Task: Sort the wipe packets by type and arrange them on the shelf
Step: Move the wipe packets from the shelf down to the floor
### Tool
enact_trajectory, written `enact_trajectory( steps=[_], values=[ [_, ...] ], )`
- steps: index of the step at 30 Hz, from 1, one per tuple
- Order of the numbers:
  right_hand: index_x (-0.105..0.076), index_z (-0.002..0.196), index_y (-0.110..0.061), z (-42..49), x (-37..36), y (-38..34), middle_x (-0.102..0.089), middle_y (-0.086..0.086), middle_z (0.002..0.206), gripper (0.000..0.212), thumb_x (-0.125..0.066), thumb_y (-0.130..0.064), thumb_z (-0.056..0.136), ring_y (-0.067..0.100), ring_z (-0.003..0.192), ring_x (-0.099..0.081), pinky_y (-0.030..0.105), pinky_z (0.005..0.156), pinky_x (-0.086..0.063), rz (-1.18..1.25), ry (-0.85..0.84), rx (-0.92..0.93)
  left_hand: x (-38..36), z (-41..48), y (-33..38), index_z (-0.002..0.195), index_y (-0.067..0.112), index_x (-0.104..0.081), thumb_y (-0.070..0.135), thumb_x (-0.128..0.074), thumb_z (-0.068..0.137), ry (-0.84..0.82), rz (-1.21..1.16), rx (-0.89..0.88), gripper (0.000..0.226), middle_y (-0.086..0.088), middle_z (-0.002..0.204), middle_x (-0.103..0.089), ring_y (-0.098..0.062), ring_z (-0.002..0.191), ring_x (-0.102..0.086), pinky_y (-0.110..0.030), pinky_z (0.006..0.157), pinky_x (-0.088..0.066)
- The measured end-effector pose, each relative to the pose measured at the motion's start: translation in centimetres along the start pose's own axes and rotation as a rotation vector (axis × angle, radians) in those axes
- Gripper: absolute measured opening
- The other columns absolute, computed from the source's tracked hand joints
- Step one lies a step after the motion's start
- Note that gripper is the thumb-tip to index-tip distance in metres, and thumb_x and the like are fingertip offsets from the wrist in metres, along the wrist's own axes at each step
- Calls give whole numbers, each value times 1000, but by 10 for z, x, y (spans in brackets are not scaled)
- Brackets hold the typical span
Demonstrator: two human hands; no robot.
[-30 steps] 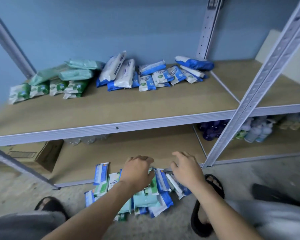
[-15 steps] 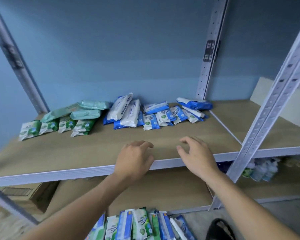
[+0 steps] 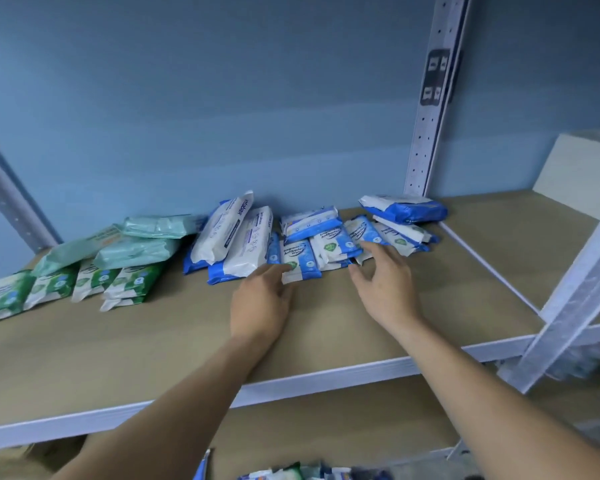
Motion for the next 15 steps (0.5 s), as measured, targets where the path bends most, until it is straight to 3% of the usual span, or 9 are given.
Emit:
enact_trajectory(
  steps=[3,6,11,15],
  values=[
    [-58,135,-19,12,-16,2,-60,4,129,43,-64,-31,94,31,118,-51,38,96,-45,-23,4,2,-3,8,-9,115,23,-72,21,-70,87,15,-54,57,28,4,105,-73,-17,94,-68,-32,86,-53],
    [-60,132,-21,18,-25,9,-65,2,117,39,-62,-34,95,29,109,-54,37,90,-48,-29,7,-21,-7,15,-12,107,22,-75,16,-70,85,15,-80,60,23,3,99,-74,-16,92,-67,-34,88,-54],
    [-71,109,-21,23,-20,16,-72,-3,93,16,-66,-21,94,18,87,-65,34,79,-53,112,84,-36,-10,24,-12,98,21,-76,8,-70,82,32,-97,15,22,6,93,-72,-9,81,-66,-29,81,-54],
    [-71,95,-21,26,-26,22,-69,-13,82,4,-68,-19,92,12,80,-65,38,77,-55,151,50,-51,-13,24,-13,101,21,-78,5,-68,83,24,-130,42,26,5,94,-75,-8,81,-67,-25,83,-53]
  ],
)
Point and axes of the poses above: each hand's wrist, its own z-axis towards the middle knuckle, its own x-axis out of the back of the hand, y = z × x, the point moved 9 cm from there along z, towards the middle knuckle
